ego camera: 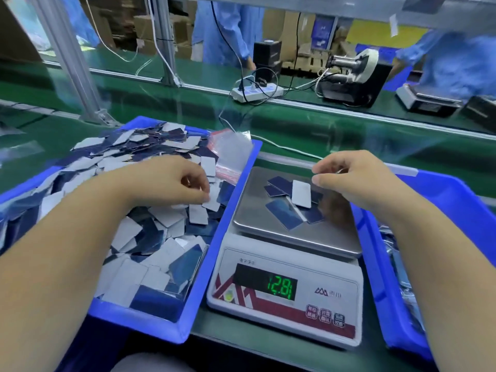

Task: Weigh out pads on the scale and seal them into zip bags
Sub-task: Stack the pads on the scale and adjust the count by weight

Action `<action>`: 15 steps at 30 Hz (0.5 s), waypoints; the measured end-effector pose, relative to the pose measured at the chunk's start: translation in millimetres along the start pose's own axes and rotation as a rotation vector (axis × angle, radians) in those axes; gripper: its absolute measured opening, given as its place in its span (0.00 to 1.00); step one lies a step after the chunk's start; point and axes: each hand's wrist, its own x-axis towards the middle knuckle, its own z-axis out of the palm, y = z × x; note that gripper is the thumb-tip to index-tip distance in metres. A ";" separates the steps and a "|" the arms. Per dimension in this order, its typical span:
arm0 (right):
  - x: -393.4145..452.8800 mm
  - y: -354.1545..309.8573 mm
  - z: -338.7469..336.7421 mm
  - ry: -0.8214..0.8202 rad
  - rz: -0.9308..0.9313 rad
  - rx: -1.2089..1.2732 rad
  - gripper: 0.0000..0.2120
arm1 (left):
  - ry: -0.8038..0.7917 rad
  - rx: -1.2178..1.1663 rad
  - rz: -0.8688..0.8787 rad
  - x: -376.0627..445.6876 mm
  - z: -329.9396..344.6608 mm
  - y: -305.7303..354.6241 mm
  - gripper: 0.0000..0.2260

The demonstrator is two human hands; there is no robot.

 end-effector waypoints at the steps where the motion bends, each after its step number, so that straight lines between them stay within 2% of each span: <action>1: -0.1 -0.2 0.5 -0.001 0.002 -0.007 0.05 | -0.044 0.026 -0.001 -0.5 1.2 2.5 0.04; 9: -3.8 -2.9 3.8 -0.042 0.035 -0.048 0.02 | -0.265 -0.006 -0.081 -0.1 6.5 5.5 0.06; 15: -6.0 -5.6 4.6 -0.049 0.037 -0.050 0.03 | -0.180 0.034 -0.014 1.3 9.5 4.4 0.05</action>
